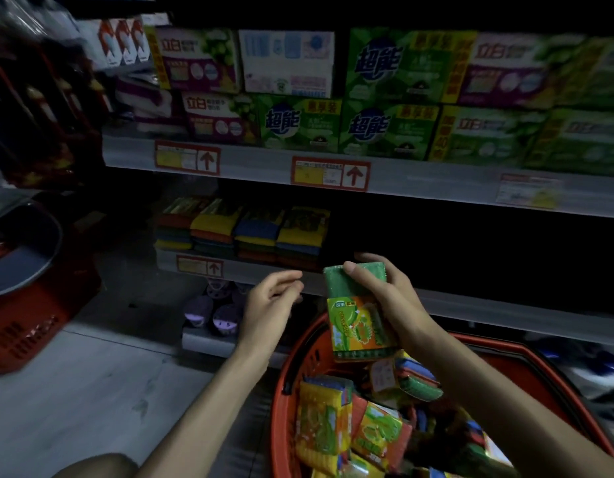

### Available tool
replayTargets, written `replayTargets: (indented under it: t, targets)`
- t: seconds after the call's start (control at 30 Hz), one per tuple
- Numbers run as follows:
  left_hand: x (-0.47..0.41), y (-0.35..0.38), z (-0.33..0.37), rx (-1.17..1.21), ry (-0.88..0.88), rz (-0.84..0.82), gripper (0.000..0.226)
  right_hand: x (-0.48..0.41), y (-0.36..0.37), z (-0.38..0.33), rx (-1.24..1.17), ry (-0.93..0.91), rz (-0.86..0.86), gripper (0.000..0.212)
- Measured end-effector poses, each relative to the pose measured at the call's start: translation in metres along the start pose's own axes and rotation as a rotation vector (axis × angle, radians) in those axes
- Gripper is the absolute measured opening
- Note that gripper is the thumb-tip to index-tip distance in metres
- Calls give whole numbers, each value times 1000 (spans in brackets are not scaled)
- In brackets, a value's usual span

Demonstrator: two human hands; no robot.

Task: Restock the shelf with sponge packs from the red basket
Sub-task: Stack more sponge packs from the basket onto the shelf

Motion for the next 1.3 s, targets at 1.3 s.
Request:
replayTargets:
  t: [1.3]
  targets:
    - [93,108,-37,393,-363,-348,66,94,-161,4,670,52,-134,83]
Point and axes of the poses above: each hand's wrist, its own x-axis away from the middle knuckle, its own y-axis out of the palm, z = x × y, the point moved 2 cm from there along -x, towards the middle knuckle, and after that the axes turned 2 degrees about y, right-handed, at the moved point
